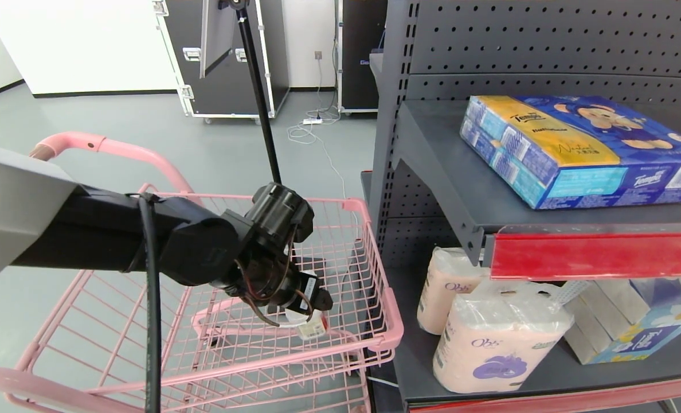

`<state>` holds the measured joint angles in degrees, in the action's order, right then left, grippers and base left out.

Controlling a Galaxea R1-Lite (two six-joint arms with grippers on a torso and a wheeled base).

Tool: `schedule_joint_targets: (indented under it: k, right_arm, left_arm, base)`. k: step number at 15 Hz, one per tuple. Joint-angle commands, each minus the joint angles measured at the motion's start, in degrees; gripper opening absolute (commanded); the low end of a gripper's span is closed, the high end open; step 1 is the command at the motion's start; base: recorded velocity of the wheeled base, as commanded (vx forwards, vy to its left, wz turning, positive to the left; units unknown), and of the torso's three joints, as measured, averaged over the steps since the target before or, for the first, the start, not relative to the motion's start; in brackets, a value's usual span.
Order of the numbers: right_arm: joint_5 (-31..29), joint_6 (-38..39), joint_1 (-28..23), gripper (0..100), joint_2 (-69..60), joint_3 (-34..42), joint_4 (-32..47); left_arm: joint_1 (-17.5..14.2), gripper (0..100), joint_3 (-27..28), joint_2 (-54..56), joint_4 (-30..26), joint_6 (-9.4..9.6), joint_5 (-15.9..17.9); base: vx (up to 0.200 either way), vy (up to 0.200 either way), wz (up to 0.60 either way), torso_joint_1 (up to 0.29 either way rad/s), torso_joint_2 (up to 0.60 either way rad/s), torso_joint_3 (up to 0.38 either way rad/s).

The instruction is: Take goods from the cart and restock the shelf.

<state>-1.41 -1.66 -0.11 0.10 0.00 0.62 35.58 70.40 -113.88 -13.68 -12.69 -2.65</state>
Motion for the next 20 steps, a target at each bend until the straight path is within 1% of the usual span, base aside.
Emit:
schedule_joint_targets:
  k: [1, 3, 5, 8, 12, 15, 18, 20]
  right_arm:
    - [0.0, -0.1, 0.0, 100, 0.0, 0.0, 0.0]
    - [0.0, 0.0, 0.0, 100, 0.0, 0.0, 0.0]
    - [0.0, -0.1, 0.0, 100, 0.0, 0.0, 0.0]
    - [0.0, 0.0, 0.0, 100, 0.0, 0.0, 0.0]
    - [0.0, 0.0, 0.0, 100, 0.0, 0.0, 0.0]
    - [0.0, 0.0, 0.0, 100, 0.0, 0.0, 0.0]
    - [0.1, 0.0, 0.0, 100, 0.0, 0.0, 0.0]
    - [0.1, 0.0, 0.0, 100, 0.0, 0.0, 0.0]
  left_arm:
    - [0.1, 100, 2.2, -2.5, 0.0, -1.55, -0.3]
    - [0.1, 100, 2.4, -3.4, -0.1, -1.64, -0.4]
    - [0.1, 100, 2.5, -4.1, -1.4, -1.64, -0.6]
    - [-0.2, 100, 3.1, -5.7, -1.4, -1.37, -3.3]
    - [-0.8, 100, 3.8, -5.9, -1.4, -0.93, -3.4]
    - [-2.7, 100, 3.3, -5.8, -1.4, 2.76, -3.7]
    - [-2.5, 100, 3.9, -5.8, -1.4, 2.76, -3.7]
    - [-1.6, 100, 4.0, -5.8, -1.4, 2.67, -3.5]
  base:
    - [0.000, 0.000, 0.00, 0.000, 0.00, 0.000]
    - [0.000, 0.000, 0.00, 0.000, 0.00, 0.000]
    - [0.000, 0.000, 0.00, 0.000, 0.00, 0.000]
    - [0.000, 0.000, 0.00, 0.000, 0.00, 0.000]
    - [0.000, 0.000, 0.00, 0.000, 0.00, 0.000]
    - [0.000, 0.000, 0.00, 0.000, 0.00, 0.000]
    - [0.000, 0.000, 0.00, 0.000, 0.00, 0.000]
    - [0.000, 0.000, 0.00, 0.000, 0.00, 0.000]
